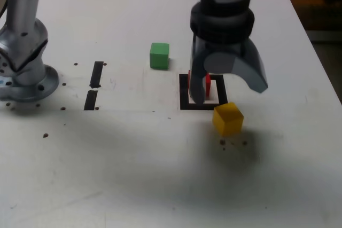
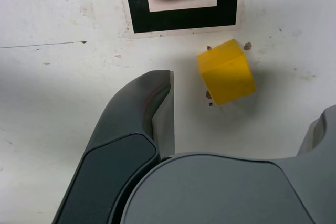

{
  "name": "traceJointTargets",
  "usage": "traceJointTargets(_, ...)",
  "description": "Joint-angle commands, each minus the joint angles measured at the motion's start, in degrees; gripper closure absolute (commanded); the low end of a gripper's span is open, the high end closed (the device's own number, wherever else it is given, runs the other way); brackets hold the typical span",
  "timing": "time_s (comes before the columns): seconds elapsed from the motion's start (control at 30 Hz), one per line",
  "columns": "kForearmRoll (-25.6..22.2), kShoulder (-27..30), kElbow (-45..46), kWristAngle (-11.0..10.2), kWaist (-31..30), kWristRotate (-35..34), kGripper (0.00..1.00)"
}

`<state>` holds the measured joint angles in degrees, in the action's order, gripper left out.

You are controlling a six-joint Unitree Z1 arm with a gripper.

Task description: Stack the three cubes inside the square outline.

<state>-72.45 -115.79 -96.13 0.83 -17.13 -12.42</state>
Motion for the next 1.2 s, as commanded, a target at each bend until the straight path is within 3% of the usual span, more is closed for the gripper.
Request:
traceJointTargets(0.0, 0.2, -0.7, 0.0, 0.3, 0.0, -0.3, 0.04)
traceJointTargets(0.73, 4.2, -8.3, 0.0, 1.7, 1.2, -0.8, 0.07)
traceJointTargets(1.0, 5.2, -8.9, 0.6, 1.5, 1.4, -0.7, 0.22)
traceJointTargets(1.17, 8.0, -9.1, 1.1, 0.6, 1.4, -0.7, 0.45)
